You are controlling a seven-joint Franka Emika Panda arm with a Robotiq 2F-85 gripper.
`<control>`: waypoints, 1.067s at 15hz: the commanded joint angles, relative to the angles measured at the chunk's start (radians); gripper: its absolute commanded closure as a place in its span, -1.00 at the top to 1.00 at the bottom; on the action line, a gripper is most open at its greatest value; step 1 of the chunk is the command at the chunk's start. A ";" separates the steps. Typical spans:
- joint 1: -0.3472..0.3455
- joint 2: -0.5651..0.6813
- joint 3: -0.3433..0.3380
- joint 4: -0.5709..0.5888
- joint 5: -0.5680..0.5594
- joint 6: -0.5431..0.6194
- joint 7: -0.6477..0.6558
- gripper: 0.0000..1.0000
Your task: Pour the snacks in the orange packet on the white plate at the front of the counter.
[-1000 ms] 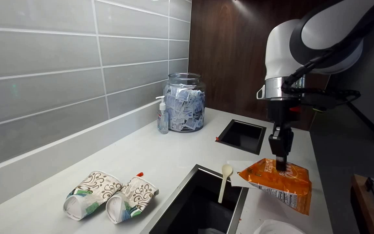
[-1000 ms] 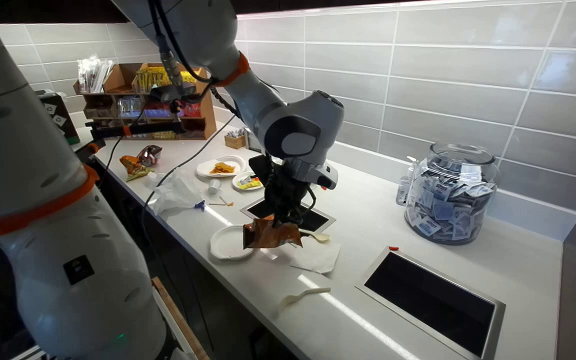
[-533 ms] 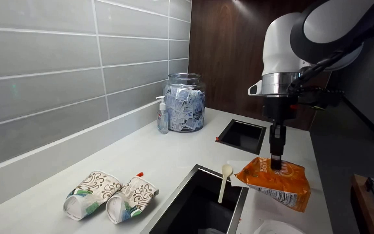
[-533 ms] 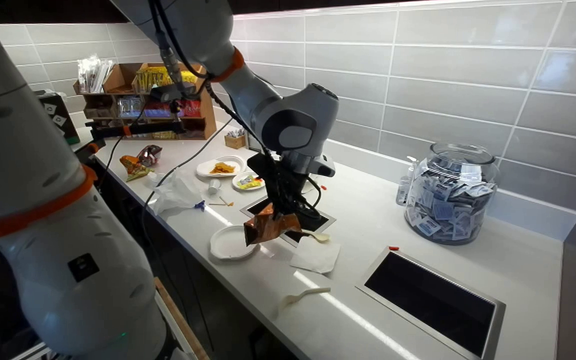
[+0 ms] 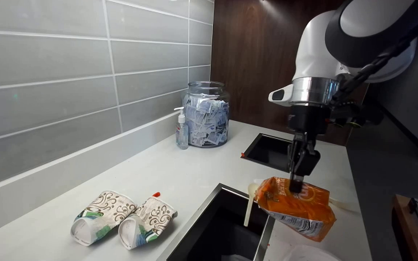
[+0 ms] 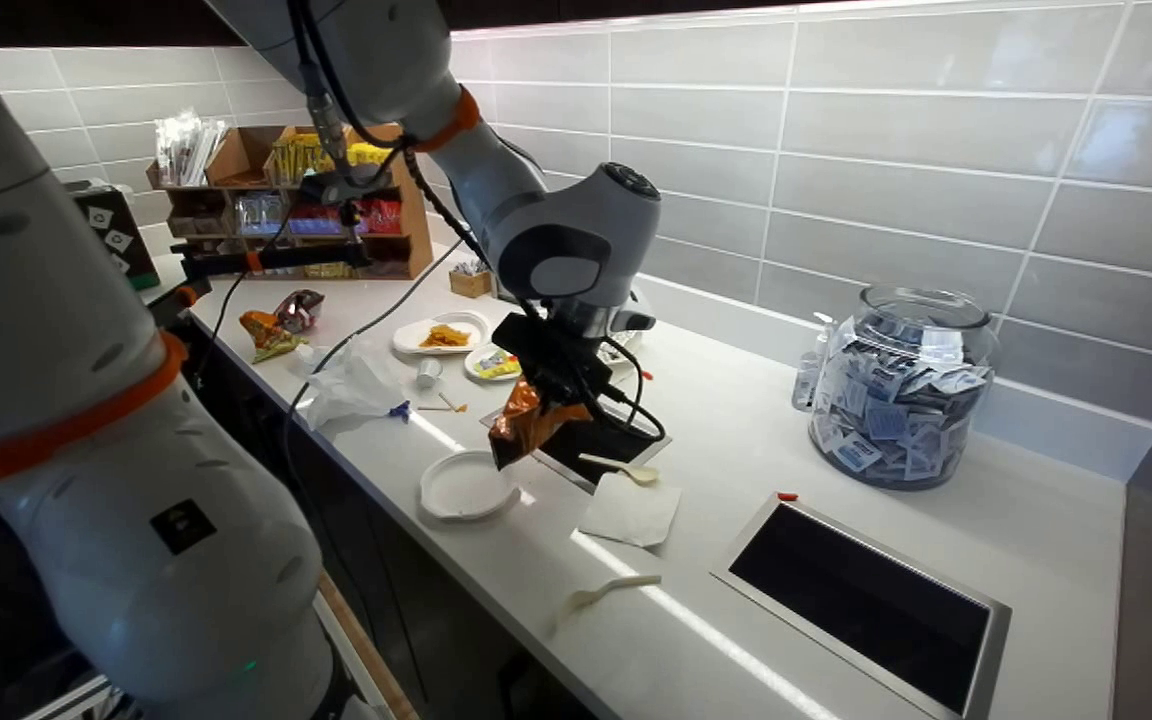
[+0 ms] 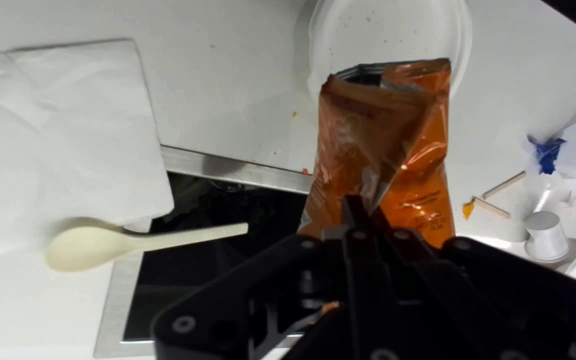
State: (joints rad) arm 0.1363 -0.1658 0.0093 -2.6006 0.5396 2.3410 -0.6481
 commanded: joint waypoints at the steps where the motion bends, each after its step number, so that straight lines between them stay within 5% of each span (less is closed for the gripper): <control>1: 0.055 -0.002 0.027 -0.008 0.060 0.032 -0.124 -1.00; 10: 0.043 0.024 0.040 0.010 0.001 0.001 -0.047 -1.00; 16: 0.066 -0.002 0.046 -0.040 0.076 -0.024 -0.242 -1.00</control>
State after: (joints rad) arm 0.1943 -0.1344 0.0528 -2.6031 0.5692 2.3333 -0.7896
